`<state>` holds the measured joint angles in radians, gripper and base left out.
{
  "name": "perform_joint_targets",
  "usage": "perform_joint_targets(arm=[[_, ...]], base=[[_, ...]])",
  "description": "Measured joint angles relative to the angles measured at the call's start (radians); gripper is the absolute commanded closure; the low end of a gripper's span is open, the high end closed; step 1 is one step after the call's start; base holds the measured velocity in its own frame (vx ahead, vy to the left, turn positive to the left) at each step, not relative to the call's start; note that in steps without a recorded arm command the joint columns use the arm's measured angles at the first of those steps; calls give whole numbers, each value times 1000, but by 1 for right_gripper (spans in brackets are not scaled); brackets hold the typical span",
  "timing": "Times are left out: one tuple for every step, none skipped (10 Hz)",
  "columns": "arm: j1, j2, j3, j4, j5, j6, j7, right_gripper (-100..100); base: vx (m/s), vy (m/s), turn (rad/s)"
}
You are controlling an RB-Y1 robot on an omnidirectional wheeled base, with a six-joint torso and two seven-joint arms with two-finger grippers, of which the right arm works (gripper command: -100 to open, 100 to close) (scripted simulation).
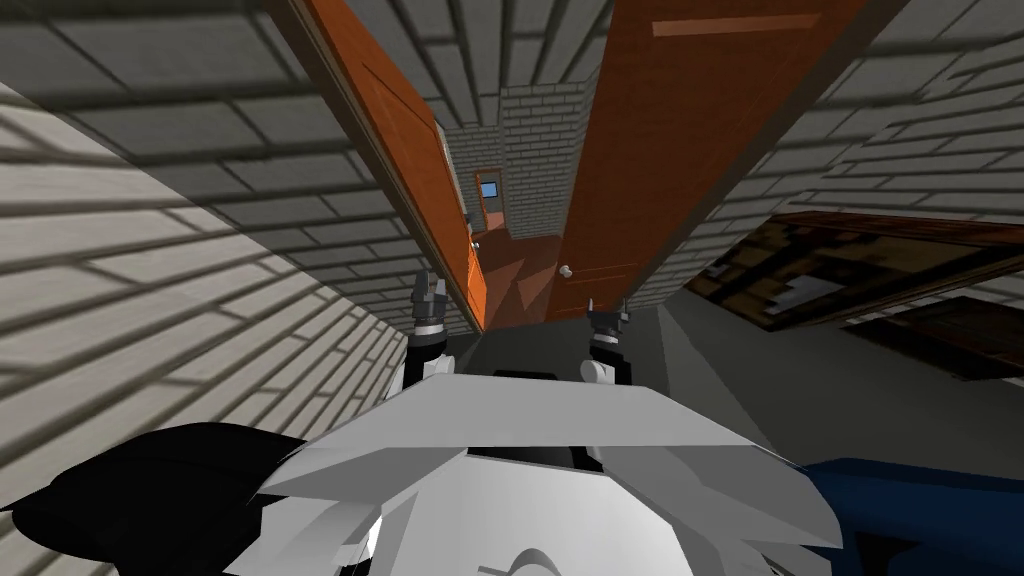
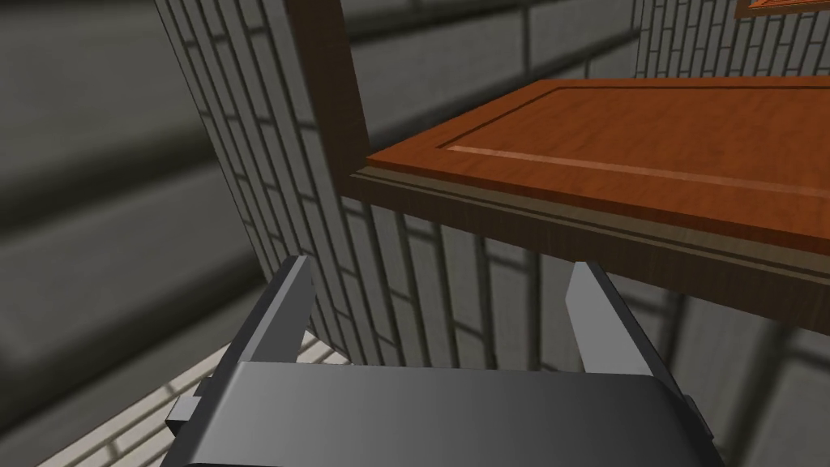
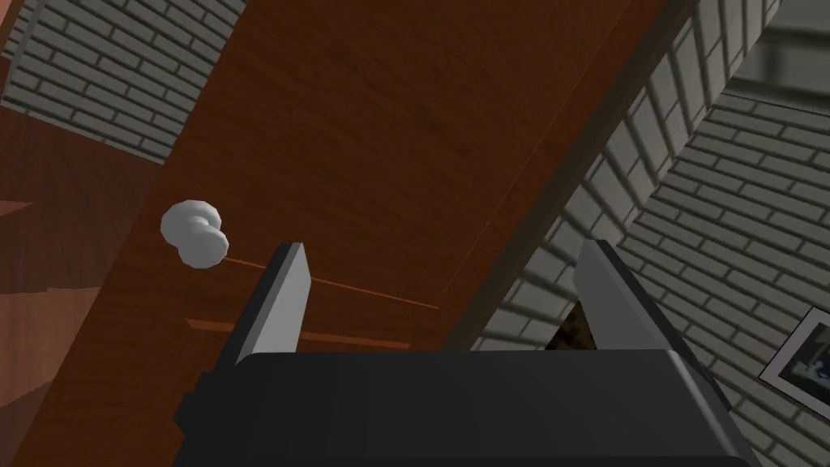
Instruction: Push the door open
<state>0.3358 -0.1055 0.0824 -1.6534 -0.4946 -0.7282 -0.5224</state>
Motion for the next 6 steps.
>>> perform_joint_targets(arm=[[-2, 2, 7, 18, -16, -8, -12, -100], [-5, 2, 13, 36, -31, -16, -25, -100], [-9, 4, 18, 54, -42, -24, -35, -100], [-18, 3, 21, 77, -53, -33, -46, -100], [-24, 3, 26, 100, -64, -44, -57, -100], [-34, 5, 32, 129, -80, -56, -72, -100]], base=[[68, -120, 268], [53, -110, 143], [42, -102, 180], [34, -96, 202], [49, -127, 282], [72, -131, 262]])
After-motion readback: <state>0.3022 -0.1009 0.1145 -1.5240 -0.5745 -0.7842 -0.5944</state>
